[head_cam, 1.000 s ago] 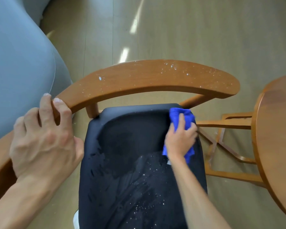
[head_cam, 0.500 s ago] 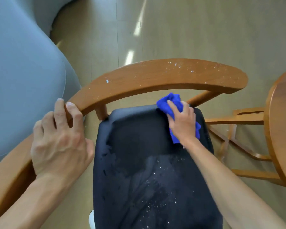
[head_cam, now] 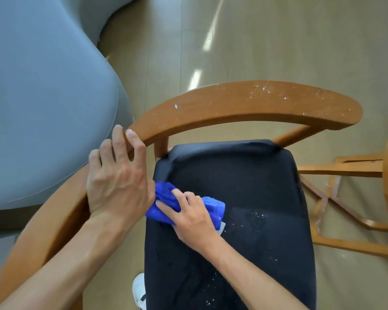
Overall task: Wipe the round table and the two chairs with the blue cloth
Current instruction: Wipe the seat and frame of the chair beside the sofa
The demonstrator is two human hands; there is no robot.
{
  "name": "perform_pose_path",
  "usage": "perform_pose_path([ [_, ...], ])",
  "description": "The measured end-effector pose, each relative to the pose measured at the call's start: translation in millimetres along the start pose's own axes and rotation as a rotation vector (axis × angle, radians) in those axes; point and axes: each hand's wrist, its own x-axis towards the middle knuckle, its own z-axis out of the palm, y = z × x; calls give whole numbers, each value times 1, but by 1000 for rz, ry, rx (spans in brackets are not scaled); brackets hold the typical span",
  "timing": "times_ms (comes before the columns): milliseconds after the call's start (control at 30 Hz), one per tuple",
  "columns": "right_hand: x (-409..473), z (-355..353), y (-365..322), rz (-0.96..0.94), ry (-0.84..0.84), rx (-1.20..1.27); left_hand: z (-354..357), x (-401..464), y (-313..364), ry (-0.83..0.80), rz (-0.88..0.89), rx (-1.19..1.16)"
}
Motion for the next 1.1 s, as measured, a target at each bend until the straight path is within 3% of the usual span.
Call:
perform_pose_path([
  [67,-42,-18,38,-147,-50,-36,-3,0,2,-32,5,25],
  [100,-60,-28,65,-126,-36,-70,-4,0,3,-49,11,38],
  [167,-87,-51,117,88,45,-154,-4,0,4,-67,13,57],
  [233,-98,-65,146,426,121,-232,-2,1,3,-62,1,58],
  [333,-82,-54,131,807,215,-264,0,1,2,-43,-4,47],
  [400,-66,-39,94,906,254,-221,0,0,3,-38,-3,33],
  [467,-65,-22,45,789,214,-171,-1,0,4,-38,3,20],
  [633,-126,7,-59,97,-61,-2,-6,-2,1,-67,23,11],
  [733,-154,-12,-32,-351,-246,1,-9,-3,-1,-81,41,8],
  [800,-150,-34,14,-496,-270,-30,-10,-3,0,-83,47,4],
  [867,-119,-51,67,-370,-136,-98,-8,-3,-1,-76,48,7],
  [933,-74,-60,115,-20,29,-189,-5,-3,0,-58,47,4],
  [1000,-25,-63,142,403,90,-264,-2,-2,0,-41,43,-4],
  [1100,12,-47,124,813,124,-194,-3,-2,0,-33,43,-7],
])
